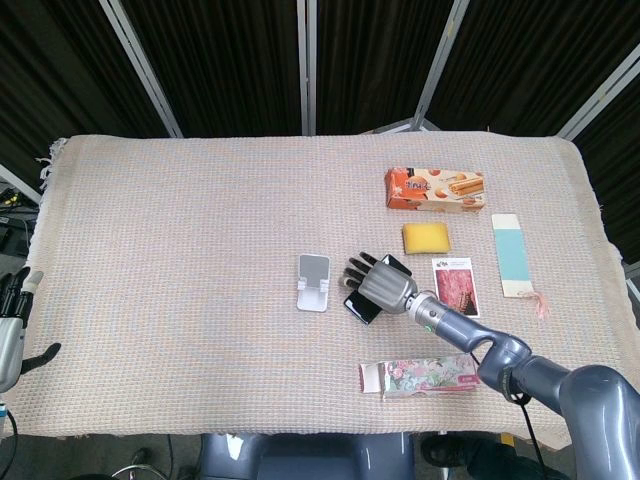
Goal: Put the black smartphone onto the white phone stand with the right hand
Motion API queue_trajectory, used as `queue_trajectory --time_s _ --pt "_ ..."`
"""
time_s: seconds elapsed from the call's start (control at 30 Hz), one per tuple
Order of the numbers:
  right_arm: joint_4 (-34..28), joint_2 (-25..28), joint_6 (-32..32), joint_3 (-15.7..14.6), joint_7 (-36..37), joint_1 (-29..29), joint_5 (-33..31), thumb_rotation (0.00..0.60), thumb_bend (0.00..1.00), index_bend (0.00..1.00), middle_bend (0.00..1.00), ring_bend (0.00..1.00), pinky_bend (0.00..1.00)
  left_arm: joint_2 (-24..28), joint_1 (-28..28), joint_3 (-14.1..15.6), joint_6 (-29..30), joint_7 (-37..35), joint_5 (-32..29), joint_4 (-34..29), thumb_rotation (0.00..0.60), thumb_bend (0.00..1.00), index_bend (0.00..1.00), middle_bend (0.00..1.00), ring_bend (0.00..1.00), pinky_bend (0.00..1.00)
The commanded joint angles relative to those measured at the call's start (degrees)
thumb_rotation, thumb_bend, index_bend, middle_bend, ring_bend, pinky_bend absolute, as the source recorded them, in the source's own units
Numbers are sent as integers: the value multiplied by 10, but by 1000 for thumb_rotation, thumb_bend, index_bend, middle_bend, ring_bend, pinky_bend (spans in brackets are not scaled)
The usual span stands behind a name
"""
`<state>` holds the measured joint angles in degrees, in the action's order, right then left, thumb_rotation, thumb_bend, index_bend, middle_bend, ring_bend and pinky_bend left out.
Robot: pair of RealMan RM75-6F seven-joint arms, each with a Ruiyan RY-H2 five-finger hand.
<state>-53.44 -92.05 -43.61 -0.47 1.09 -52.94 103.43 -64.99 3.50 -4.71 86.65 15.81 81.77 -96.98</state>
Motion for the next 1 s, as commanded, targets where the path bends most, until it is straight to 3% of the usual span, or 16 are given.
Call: queue_trajectory --time_s 0.03,0.5,0.6,0.8,1.0 --pt "8 1 -2 -8 6 -3 -2 600 0 136 105 33 117 -1 1 0 0 2 -1 0 600 0 0 0 0 0" --pt "39 0 -26 -38 23 -9 -1 600 1 183 153 73 156 -3 3 2 -2 7 -6 1 600 0 0 0 0 0" --pt "46 -3 -29 -43 26 -9 2 600 37 245 209 118 181 -3 3 2 -3 8 -5 1 600 0 0 0 0 0" --pt "84 -21 -73 -58 53 -6 18 600 158 438 422 313 249 -5 3 3 -1 10 -7 1 600 0 0 0 0 0" --pt "127 -33 -122 -70 76 0 30 600 191 490 486 379 273 -7 5 4 -2 15 -7 1 600 0 0 0 0 0"
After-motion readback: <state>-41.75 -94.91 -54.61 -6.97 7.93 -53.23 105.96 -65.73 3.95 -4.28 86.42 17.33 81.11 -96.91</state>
